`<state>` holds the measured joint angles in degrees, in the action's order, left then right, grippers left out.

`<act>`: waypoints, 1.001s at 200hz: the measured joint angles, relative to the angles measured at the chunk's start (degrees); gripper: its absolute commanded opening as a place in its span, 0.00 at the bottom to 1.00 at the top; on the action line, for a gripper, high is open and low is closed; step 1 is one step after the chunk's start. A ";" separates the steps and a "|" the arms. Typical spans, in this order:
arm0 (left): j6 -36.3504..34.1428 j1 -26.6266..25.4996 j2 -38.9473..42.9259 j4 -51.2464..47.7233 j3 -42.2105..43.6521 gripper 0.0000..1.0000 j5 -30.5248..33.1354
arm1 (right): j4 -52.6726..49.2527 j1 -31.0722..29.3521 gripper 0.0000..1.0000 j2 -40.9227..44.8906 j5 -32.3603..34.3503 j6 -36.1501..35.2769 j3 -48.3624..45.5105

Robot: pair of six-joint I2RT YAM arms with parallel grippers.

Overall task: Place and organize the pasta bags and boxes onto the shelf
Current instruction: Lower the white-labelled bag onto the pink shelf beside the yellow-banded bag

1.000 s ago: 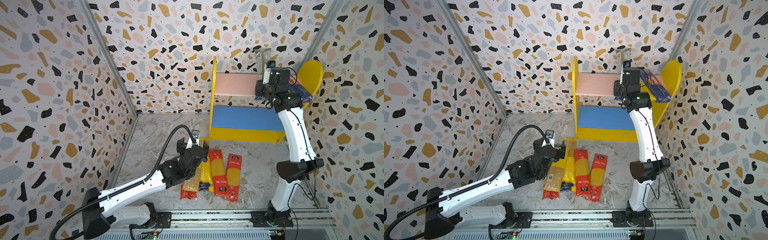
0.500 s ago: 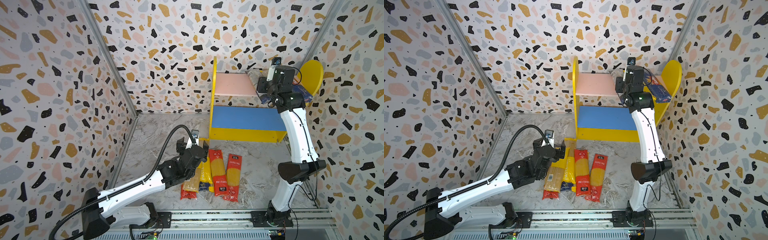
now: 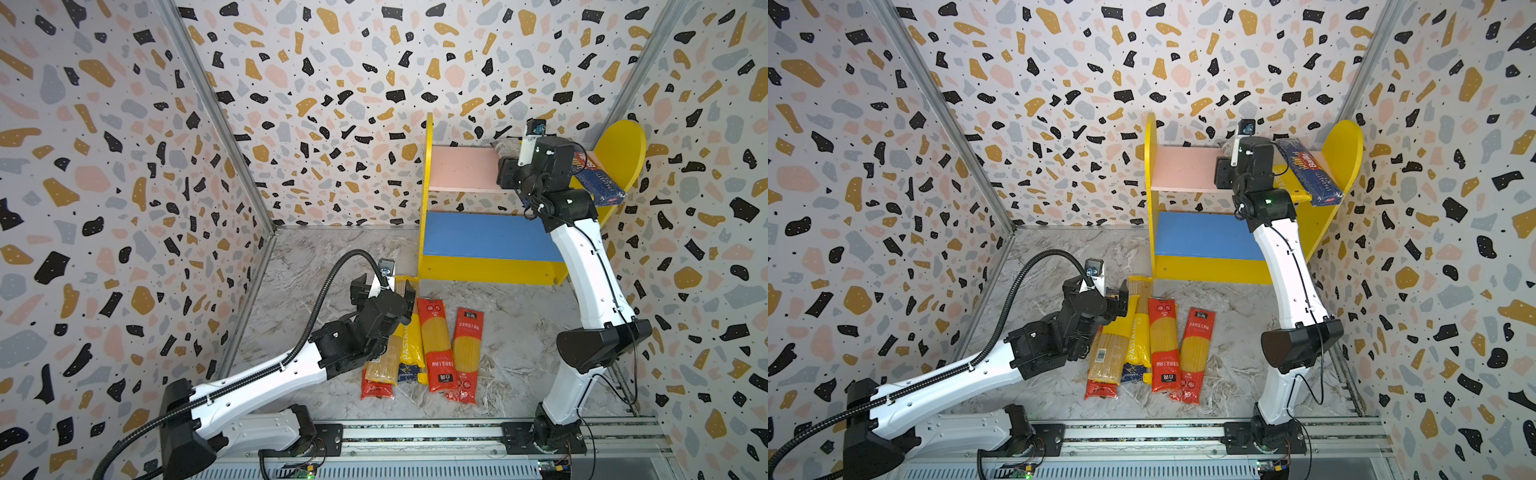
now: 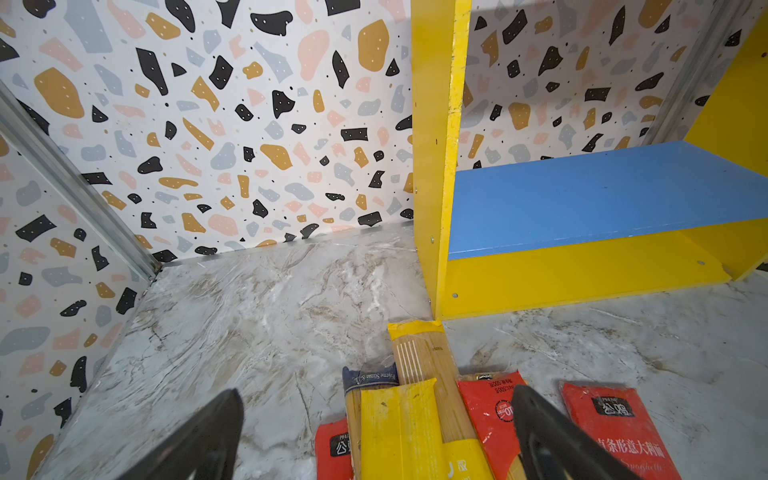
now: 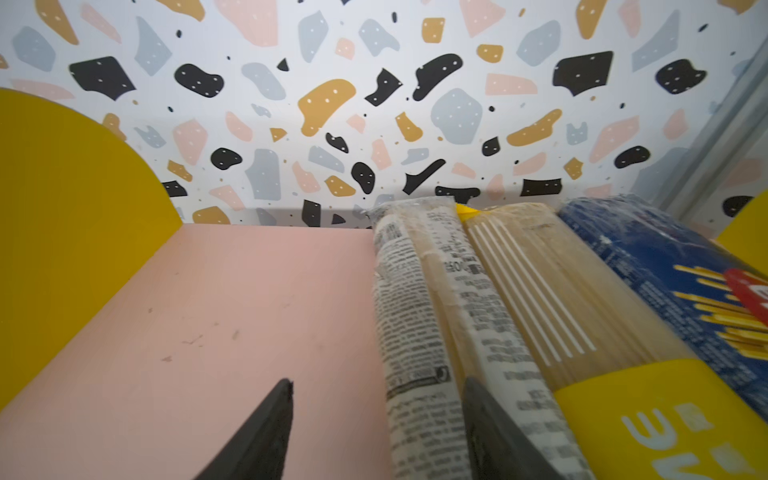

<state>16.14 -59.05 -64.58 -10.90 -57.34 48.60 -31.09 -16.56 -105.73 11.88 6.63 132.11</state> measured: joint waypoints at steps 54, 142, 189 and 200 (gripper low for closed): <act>0.07 0.00 1.88 -0.17 1.01 0.99 1.38 | 1.33 -1.29 0.65 -7.63 -0.83 1.18 6.08; -0.44 0.22 1.66 0.17 1.75 0.99 1.68 | 2.78 -0.96 0.65 -11.56 3.76 1.25 8.70; -0.52 0.61 0.90 0.33 1.75 0.99 1.55 | 2.64 0.92 0.65 -11.63 3.76 1.40 9.07; -0.50 0.76 0.66 0.35 1.75 0.99 1.42 | 2.62 0.94 0.65 -11.63 3.78 1.38 9.07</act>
<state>15.64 -58.28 -63.92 -10.55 -55.59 50.02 -28.47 -15.62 -117.36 15.66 8.01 141.18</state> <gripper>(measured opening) 0.995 0.648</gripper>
